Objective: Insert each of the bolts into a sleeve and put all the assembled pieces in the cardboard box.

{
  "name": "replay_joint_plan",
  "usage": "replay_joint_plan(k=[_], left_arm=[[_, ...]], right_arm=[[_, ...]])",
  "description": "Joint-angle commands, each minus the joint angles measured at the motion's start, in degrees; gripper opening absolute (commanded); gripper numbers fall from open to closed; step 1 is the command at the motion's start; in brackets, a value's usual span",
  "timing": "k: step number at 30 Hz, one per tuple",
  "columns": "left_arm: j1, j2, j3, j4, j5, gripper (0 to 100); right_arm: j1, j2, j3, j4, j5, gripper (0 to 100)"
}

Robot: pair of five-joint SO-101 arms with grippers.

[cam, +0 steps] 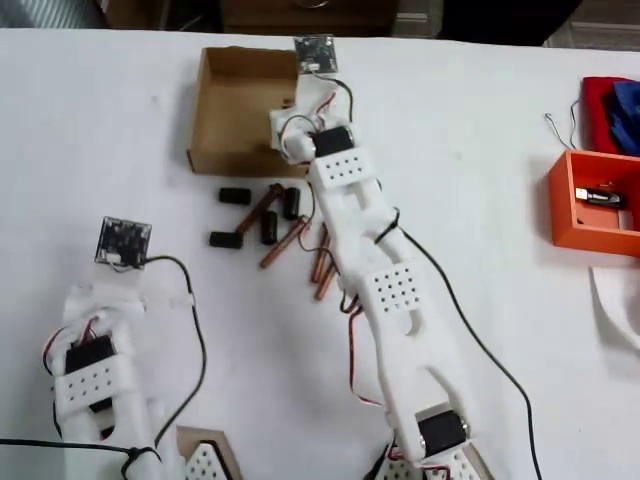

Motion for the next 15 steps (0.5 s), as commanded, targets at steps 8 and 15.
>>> replay_joint_plan(k=[8, 15], left_arm=[[0.53, -0.53, -0.13, -1.05, -0.35, 4], [0.53, -0.53, -0.13, -1.05, -0.35, 4]], right_arm=[[0.04, 1.63, -3.78, -1.8, -0.62, 2.4], [-0.04, 1.27, -3.78, -1.8, -0.62, 5.3]])
